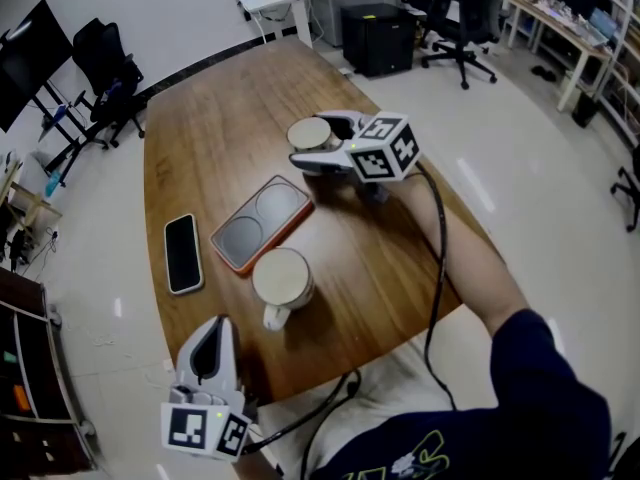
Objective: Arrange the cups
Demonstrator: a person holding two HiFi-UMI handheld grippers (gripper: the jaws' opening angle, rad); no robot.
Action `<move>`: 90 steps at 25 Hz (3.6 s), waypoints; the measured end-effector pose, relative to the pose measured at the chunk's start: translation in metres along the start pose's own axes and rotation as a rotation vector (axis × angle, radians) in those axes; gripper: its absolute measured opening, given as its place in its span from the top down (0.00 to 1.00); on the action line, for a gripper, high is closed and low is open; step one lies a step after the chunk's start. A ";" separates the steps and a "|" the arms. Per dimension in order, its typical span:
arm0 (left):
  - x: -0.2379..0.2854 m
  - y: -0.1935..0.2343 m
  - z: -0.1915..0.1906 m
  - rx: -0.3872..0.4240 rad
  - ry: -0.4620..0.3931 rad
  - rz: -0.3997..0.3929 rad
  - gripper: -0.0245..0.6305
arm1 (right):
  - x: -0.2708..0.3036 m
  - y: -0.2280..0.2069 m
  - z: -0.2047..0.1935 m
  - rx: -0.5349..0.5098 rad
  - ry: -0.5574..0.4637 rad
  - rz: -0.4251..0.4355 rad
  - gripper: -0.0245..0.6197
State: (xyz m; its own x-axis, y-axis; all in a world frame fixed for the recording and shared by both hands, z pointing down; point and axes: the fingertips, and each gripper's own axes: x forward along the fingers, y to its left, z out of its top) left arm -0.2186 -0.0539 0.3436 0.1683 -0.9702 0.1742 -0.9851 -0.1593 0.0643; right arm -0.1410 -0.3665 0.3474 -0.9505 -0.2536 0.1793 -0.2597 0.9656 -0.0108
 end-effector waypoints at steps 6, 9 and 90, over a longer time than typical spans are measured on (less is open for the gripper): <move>0.001 -0.002 0.001 0.003 -0.002 0.000 0.96 | -0.004 -0.004 0.003 0.065 0.011 -0.030 0.37; 0.003 0.000 -0.001 0.002 -0.001 0.002 0.96 | -0.009 0.003 0.033 0.127 -0.108 -0.005 0.37; 0.010 0.006 -0.003 -0.005 0.001 0.017 0.96 | -0.134 0.111 -0.029 0.061 0.007 -0.071 0.96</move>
State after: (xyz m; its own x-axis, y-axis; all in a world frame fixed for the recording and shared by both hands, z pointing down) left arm -0.2231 -0.0637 0.3491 0.1516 -0.9726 0.1764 -0.9877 -0.1419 0.0661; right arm -0.0376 -0.2236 0.3510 -0.9283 -0.3204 0.1886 -0.3361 0.9401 -0.0574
